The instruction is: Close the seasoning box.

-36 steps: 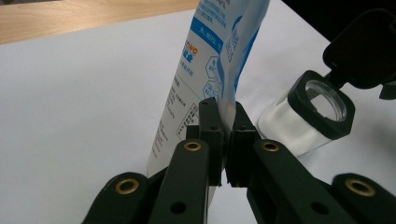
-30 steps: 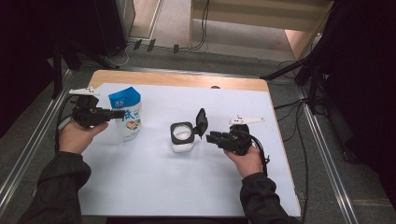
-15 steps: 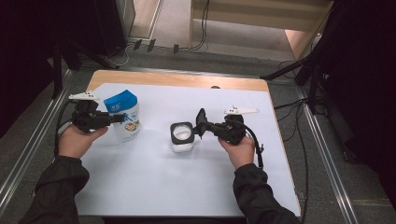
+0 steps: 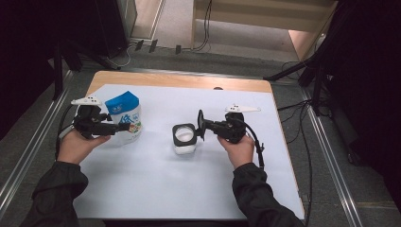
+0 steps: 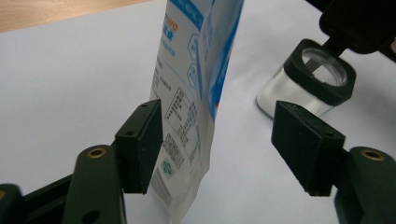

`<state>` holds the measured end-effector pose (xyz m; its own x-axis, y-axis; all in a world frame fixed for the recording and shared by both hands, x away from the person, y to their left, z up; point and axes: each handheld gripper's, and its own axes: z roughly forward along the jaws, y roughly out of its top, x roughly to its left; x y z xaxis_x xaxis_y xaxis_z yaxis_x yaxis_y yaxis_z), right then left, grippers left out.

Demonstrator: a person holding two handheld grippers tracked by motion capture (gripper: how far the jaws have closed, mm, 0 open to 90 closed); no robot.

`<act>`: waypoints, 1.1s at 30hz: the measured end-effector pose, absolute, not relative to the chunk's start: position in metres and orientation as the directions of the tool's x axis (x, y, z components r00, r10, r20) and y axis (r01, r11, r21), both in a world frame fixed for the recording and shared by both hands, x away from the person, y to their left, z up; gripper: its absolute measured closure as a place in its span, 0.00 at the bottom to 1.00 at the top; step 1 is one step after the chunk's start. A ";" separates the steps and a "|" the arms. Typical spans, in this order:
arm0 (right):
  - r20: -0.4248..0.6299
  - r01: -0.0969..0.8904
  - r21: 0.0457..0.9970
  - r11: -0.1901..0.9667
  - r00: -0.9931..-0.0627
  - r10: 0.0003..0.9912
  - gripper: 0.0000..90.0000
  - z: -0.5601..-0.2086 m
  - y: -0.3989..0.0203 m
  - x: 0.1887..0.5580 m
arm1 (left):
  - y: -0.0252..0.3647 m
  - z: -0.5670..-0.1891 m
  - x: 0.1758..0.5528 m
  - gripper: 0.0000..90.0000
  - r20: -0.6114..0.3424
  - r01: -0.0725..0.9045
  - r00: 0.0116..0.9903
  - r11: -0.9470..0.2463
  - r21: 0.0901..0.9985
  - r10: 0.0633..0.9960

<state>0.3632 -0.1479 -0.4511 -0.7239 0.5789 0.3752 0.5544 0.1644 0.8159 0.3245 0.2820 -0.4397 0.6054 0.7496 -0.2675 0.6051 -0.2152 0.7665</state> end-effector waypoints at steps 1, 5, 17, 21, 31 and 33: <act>0.370 0.550 0.818 0.168 -0.728 0.577 1.00 -0.451 -0.146 0.363 | 0.282 -0.441 0.324 0.35 -0.272 0.606 0.607 -0.213 0.767 0.747; 0.366 0.546 0.819 0.175 -0.733 0.573 1.00 -0.450 -0.143 0.363 | 0.285 -0.443 0.320 0.34 -0.286 0.614 0.599 -0.199 0.764 0.748; 0.325 0.521 0.818 0.245 -0.769 0.550 1.00 -0.452 -0.125 0.360 | 0.292 -0.448 0.312 0.36 -0.282 0.599 0.606 -0.194 0.777 0.743; 0.311 0.513 0.816 0.266 -0.778 0.546 1.00 -0.454 -0.121 0.358 | 0.291 -0.449 0.313 0.36 -0.276 0.596 0.611 -0.201 0.777 0.742; 0.300 0.507 0.822 0.260 -0.773 0.560 0.84 -0.453 -0.128 0.361 | 0.295 -0.448 0.313 0.35 -0.271 0.598 0.608 -0.207 0.774 0.746; 0.295 0.505 0.824 0.258 -0.770 0.566 0.78 -0.452 -0.131 0.362 | 0.295 -0.448 0.313 0.35 -0.270 0.599 0.607 -0.207 0.773 0.747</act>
<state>0.3619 -0.1313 -0.4524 -0.7700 0.5659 0.2946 0.5045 0.2576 0.8241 0.3130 0.2949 -0.4483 0.6069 0.7474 -0.2703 0.5992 -0.2068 0.7734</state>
